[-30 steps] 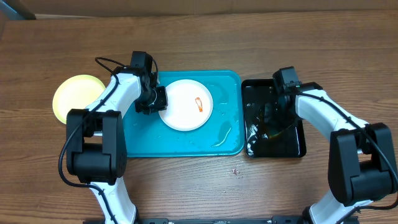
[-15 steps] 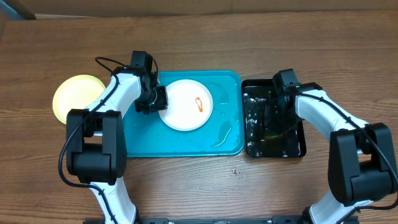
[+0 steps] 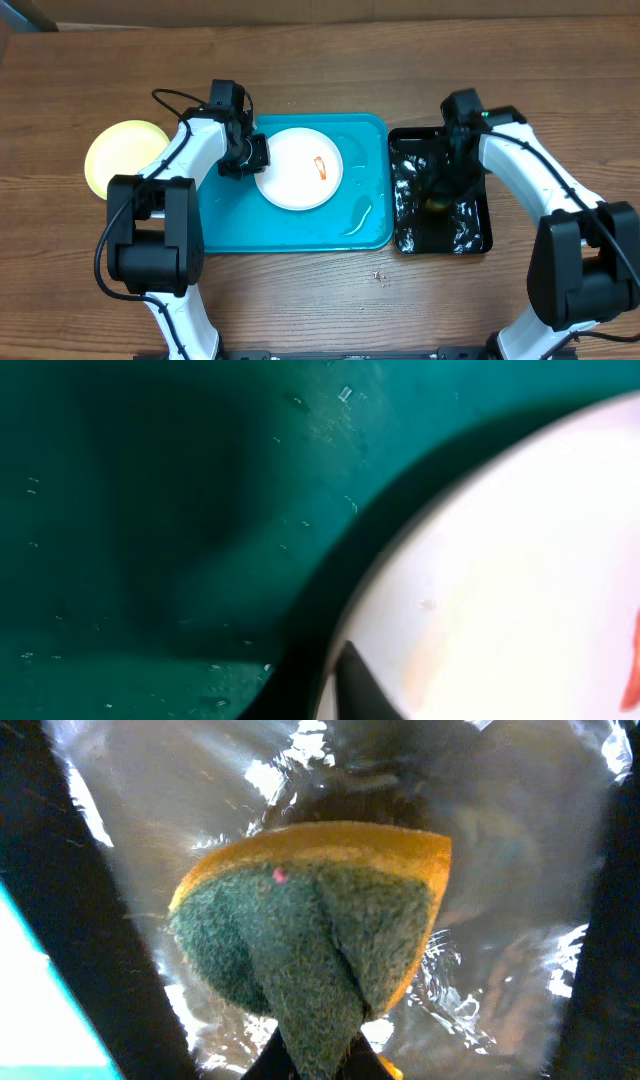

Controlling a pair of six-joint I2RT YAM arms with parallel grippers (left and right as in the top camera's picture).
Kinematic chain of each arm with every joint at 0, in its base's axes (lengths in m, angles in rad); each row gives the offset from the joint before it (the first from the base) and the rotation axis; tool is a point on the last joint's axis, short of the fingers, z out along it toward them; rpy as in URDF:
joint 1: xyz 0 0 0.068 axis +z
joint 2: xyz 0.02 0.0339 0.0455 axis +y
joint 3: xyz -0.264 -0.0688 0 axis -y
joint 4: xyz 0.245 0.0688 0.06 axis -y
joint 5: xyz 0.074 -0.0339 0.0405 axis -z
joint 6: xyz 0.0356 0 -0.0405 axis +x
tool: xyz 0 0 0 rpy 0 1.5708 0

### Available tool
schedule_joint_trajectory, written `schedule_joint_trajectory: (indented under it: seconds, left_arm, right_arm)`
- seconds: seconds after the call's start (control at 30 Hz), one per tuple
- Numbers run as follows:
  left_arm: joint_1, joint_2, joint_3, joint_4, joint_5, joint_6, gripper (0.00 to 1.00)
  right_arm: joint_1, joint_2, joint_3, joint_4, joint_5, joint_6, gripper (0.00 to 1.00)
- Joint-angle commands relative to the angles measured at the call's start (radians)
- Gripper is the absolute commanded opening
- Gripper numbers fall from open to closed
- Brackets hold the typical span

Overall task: Clean dirty plates on tray and stack at the side
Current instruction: 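Rub the sponge in the black tray water with the right gripper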

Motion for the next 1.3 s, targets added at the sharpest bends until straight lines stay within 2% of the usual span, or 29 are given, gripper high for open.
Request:
schedule_joint_trajectory:
  seconds: [0.0,0.27,0.63,1.07,1.27]
  left_arm:
    - [-0.007,0.025,-0.023,-0.019,-0.016,0.008,0.04]
    - [-0.037,0.025,-0.023,-0.087,0.002,0.013,0.04]
    - [-0.090,0.025,-0.023,-0.081,-0.006,0.020,0.04]
    - [-0.092,0.025,-0.023,-0.080,-0.029,0.021,0.04]
    - [-0.092,0.025,-0.023,-0.080,-0.028,0.021,0.04]
  right_arm:
    - [0.003,0.000,0.048,-0.011,0.103,-0.002,0.04]
    - [0.003,0.000,0.056,-0.027,0.121,-0.003,0.04]
    - [0.005,0.000,0.075,-0.069,0.124,-0.027,0.04]
    - [0.042,-0.004,0.081,-0.125,0.117,-0.032,0.04]
    - [0.069,-0.004,0.082,-0.066,0.119,-0.022,0.04]
